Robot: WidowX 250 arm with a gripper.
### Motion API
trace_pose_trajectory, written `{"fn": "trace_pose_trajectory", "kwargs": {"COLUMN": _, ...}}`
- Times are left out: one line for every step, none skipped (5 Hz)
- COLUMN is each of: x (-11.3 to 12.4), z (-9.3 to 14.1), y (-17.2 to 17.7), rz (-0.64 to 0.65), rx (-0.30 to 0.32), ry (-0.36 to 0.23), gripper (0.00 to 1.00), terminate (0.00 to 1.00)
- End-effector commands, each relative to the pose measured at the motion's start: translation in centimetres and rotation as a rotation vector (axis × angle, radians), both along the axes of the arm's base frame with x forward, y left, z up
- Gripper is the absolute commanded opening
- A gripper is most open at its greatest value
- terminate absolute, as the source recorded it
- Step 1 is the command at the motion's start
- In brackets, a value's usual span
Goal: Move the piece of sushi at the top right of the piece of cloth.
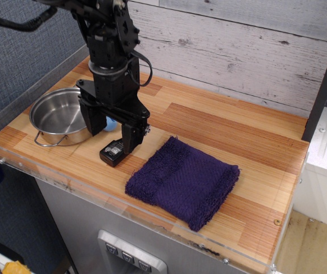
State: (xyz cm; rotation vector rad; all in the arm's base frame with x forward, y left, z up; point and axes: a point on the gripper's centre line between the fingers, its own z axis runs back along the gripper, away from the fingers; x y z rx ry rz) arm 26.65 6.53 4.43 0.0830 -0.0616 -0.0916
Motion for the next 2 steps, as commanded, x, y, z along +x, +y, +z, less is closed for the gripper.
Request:
{"fn": "trace_pose_trajectory", "kwargs": {"x": 0.5, "z": -0.7, "y": 0.6, "rz": 0.008, "rx": 0.025, "ry": -0.005, "gripper": 1.0, "terminate": 0.0}}
{"fn": "trace_pose_trajectory", "kwargs": {"x": 0.8, "z": -1.7, "y": 0.6, "rz": 0.008, "rx": 0.023, "ry": 0.006, "gripper": 1.0, "terminate": 0.0}}
